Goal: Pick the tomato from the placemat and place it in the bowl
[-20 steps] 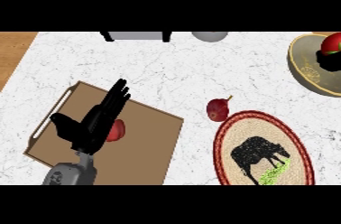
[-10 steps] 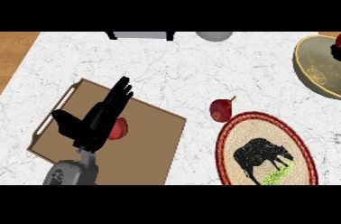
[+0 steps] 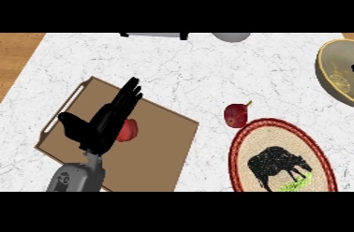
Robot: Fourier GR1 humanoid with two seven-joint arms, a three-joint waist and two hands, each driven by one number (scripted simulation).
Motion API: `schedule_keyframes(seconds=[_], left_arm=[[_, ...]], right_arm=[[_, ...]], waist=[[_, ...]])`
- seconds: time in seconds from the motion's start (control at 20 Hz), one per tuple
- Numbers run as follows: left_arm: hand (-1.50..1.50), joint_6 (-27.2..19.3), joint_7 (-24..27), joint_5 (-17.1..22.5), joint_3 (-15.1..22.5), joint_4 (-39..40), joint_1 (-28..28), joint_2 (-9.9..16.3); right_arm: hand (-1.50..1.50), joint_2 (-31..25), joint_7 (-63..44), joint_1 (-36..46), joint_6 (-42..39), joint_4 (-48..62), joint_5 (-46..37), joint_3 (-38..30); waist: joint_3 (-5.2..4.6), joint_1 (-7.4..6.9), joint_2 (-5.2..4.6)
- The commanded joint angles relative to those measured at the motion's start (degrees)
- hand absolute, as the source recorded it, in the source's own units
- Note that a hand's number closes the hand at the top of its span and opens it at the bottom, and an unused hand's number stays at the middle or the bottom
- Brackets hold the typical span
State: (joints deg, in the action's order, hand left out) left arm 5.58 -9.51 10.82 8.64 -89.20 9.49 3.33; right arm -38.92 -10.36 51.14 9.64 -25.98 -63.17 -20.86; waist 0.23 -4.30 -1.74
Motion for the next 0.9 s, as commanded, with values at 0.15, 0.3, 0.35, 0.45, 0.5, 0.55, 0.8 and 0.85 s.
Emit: schedule_keyframes(seconds=[0.15,0.3,0.35,0.45,0.5,0.55,0.8,0.85], left_arm=[[0.00,0.42,-1.16,0.46,0.08,-0.87,0.26,0.04],[0.00,0.24,0.20,0.73,-0.60,-1.06,-1.75,0.03],[0.00,-0.13,0.30,-0.44,0.26,0.98,-0.99,-0.50],[0.00,0.32,1.61,0.02,-1.09,1.92,-1.11,0.21],[0.00,-1.03,0.34,-0.13,-1.47,1.27,0.79,-0.34],[0.00,-0.07,1.33,0.52,-1.70,2.24,-1.44,0.00],[0.00,0.27,-0.21,1.21,-2.51,-0.38,-3.04,1.36],[0.00,-0.21,2.31,-0.56,-1.12,-0.04,-4.80,0.46]], right_arm=[[-1.50,-0.21,7.57,0.95,4.27,9.06,5.38,-6.26],[-1.50,-1.70,12.75,1.58,4.01,9.37,10.54,-11.03],[-1.50,0.45,14.46,1.49,6.64,8.22,13.69,-13.82],[-1.50,1.06,18.27,2.59,8.38,6.27,18.99,-18.55],[-1.50,2.26,20.88,3.36,10.14,4.59,21.80,-20.90],[-1.50,2.11,24.85,2.67,10.38,3.61,24.42,-23.09],[-1.50,2.48,40.41,-2.01,3.00,1.10,34.75,-30.05],[-1.50,2.53,41.86,-1.76,0.48,0.56,35.39,-29.60]], waist=[[0.18,-0.13,-0.19],[0.20,0.16,0.07],[0.27,0.95,0.02],[0.26,1.76,0.29],[0.35,2.33,0.57],[0.34,2.59,0.62],[0.02,4.10,1.61],[-0.08,4.02,1.68]])
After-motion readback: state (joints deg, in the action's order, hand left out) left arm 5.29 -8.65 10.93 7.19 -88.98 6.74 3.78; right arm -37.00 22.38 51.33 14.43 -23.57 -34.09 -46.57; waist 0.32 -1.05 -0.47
